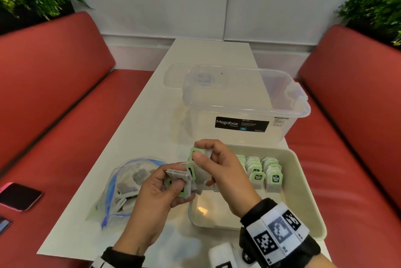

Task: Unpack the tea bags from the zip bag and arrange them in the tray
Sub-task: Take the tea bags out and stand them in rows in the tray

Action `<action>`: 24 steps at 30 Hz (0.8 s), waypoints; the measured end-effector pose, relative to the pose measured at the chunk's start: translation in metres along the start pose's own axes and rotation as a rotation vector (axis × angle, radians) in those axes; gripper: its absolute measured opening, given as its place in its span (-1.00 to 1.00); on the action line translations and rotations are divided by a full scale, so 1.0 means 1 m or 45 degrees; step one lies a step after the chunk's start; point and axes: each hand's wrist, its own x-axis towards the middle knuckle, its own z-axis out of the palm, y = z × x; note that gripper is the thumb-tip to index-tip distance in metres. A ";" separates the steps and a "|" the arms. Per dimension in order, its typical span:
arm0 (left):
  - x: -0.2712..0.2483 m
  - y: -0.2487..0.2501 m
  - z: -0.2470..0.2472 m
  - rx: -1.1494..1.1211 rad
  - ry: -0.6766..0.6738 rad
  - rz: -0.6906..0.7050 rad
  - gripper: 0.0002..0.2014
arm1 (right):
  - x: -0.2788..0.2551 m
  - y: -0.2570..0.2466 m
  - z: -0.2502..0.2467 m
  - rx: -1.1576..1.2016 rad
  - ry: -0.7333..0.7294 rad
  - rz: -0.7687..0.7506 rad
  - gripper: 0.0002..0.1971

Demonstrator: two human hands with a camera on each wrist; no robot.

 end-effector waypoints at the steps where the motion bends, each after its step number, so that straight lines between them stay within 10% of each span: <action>1: 0.000 -0.002 -0.002 0.001 -0.005 -0.005 -0.72 | 0.000 0.002 0.000 -0.044 -0.012 -0.009 -0.70; 8: 0.001 -0.001 0.005 -0.111 0.135 -0.093 -0.76 | 0.005 0.011 0.000 -0.033 0.033 0.052 -0.56; 16: 0.000 0.002 0.009 -0.241 0.076 -0.121 -0.34 | 0.006 0.017 -0.001 -0.049 0.099 0.040 -0.66; 24: -0.001 0.006 0.020 -0.408 0.042 -0.224 -0.80 | 0.004 0.015 -0.004 -0.114 0.068 0.013 -0.59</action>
